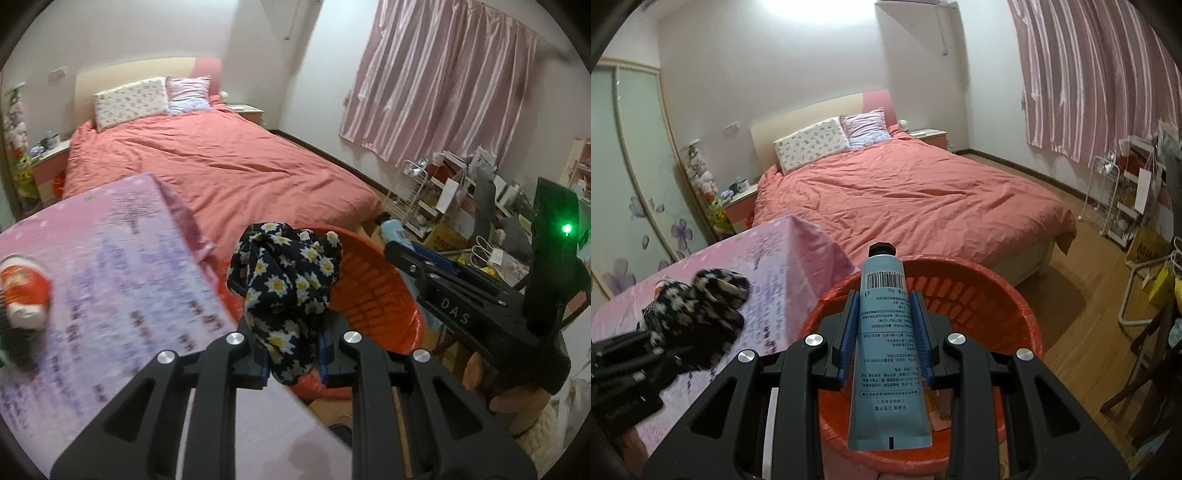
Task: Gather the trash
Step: 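Carry tube and floral cloth over the orange basket and open both grippers, then move both tools back over the remaining bed items, then grasp the red paper cup with the right gripper while the left grasps the black mesh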
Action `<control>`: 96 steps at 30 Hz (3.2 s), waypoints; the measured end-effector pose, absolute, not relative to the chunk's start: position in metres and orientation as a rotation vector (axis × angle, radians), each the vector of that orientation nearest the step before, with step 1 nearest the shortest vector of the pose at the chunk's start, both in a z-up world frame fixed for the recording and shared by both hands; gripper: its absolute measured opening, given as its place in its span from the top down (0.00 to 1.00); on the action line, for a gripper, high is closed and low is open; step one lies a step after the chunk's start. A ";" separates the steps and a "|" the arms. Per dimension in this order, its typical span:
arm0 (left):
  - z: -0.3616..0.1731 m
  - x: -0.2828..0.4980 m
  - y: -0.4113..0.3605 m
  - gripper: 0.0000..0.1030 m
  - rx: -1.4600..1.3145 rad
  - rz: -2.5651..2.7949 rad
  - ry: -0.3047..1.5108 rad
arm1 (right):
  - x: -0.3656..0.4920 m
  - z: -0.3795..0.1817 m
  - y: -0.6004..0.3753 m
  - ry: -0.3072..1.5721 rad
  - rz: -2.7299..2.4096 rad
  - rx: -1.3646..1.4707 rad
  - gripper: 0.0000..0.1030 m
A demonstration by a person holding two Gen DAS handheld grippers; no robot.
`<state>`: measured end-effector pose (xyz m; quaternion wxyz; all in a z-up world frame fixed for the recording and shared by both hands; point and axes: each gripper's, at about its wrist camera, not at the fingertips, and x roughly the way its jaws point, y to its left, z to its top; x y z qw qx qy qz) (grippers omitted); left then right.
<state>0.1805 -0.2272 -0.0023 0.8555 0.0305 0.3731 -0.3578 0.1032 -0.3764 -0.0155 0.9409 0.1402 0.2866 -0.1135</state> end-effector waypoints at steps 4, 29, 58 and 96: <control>-0.021 0.193 -0.260 0.67 0.101 -0.764 0.810 | 0.108 -0.025 -0.398 0.578 -0.238 0.341 0.72; -0.038 0.203 -0.078 0.27 0.106 -0.413 0.792 | 0.120 -0.045 -0.311 0.676 -0.180 0.221 0.18; -0.047 0.230 0.145 0.27 -0.122 -0.069 0.775 | 0.273 -0.055 -0.078 0.857 0.185 0.205 0.25; -0.029 0.247 0.124 0.38 -0.068 -0.116 0.768 | 0.207 -0.075 -0.151 0.875 -0.011 0.157 0.35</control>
